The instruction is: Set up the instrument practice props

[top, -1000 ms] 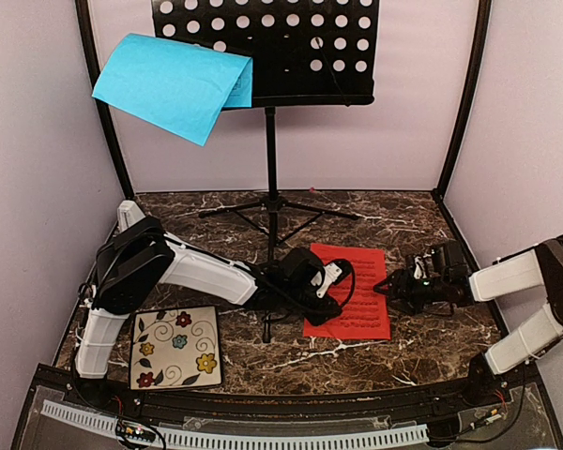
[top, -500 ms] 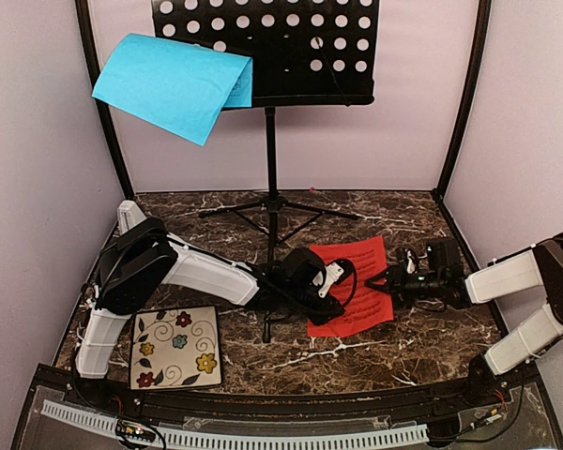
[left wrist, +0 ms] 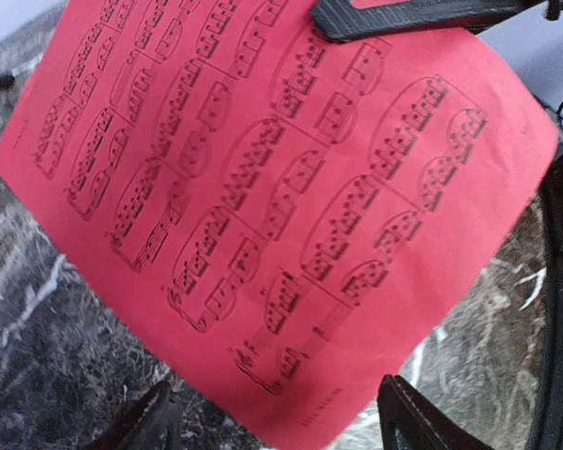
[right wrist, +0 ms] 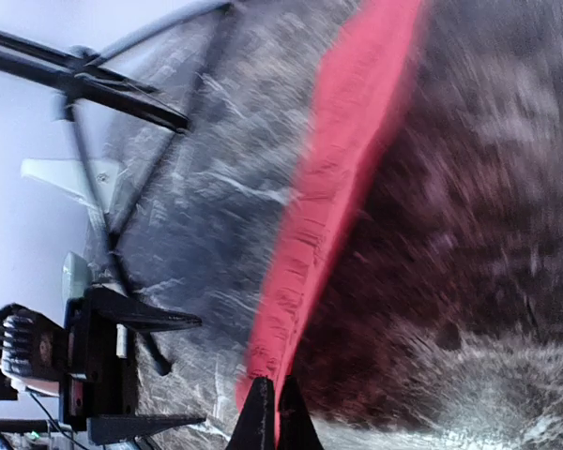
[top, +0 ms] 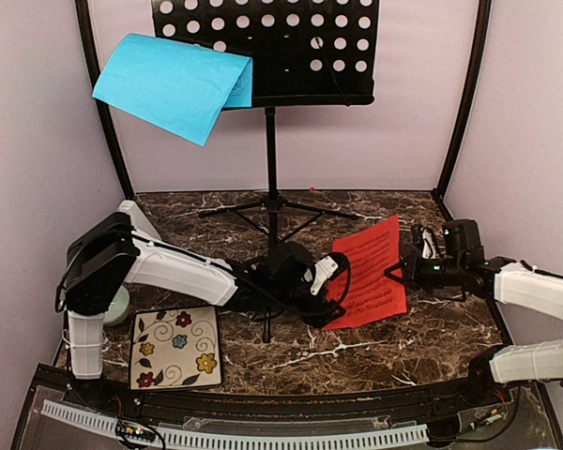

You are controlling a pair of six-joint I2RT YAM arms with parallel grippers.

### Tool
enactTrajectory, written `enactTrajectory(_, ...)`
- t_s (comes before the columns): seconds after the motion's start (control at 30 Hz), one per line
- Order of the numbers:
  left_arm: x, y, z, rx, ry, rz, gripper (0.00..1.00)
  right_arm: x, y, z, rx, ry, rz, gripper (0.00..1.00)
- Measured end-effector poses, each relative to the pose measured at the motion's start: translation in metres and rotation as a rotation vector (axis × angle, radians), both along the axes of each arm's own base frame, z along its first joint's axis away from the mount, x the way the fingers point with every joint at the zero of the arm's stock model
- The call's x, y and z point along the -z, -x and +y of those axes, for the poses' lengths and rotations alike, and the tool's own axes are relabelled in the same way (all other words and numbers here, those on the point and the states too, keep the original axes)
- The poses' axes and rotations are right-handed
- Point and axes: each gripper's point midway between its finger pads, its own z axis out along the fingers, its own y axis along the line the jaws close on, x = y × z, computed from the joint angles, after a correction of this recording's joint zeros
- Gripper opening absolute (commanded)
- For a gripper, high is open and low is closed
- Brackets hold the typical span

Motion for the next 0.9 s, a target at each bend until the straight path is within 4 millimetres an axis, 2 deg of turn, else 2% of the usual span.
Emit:
enactTrajectory(0.03, -0.013, 0.002, -0.001, 0.004, 0.020, -0.024, 0.77, -0.016, 0.000, 0.001, -0.018, 0.001, -0.059, 0.00)
enactTrajectory(0.13, -0.066, 0.010, -0.001, 0.011, 0.123, -0.116, 0.78, -0.083, 0.006, 0.010, -0.093, -0.006, -0.291, 0.00)
enactTrajectory(0.23, -0.117, 0.020, 0.009, 0.008, 0.238, -0.193, 0.78, -0.142, 0.021, 0.012, -0.154, -0.002, -0.504, 0.03)
enactTrajectory(0.3, -0.142, 0.023, 0.022, -0.003, 0.299, -0.232, 0.79, -0.169, 0.037, 0.010, -0.193, 0.000, -0.620, 0.06)
enactTrajectory(0.43, -0.176, 0.033, 0.051, -0.018, 0.386, -0.296, 0.80, -0.205, 0.079, 0.011, -0.325, -0.025, -0.825, 0.00)
enactTrajectory(0.53, -0.187, 0.041, 0.066, -0.010, 0.415, -0.311, 0.83, -0.225, 0.111, 0.015, -0.435, -0.069, -0.950, 0.00)
enactTrajectory(0.63, -0.189, 0.054, 0.074, 0.031, 0.440, -0.291, 0.87, -0.235, 0.127, 0.018, -0.507, -0.079, -1.004, 0.00)
enactTrajectory(0.77, -0.177, 0.071, 0.075, 0.092, 0.465, -0.220, 0.88, -0.252, 0.146, 0.020, -0.585, -0.084, -1.057, 0.00)
enactTrajectory(0.9, -0.170, 0.085, 0.066, 0.158, 0.510, -0.129, 0.92, -0.267, 0.165, 0.020, -0.645, -0.096, -1.110, 0.00)
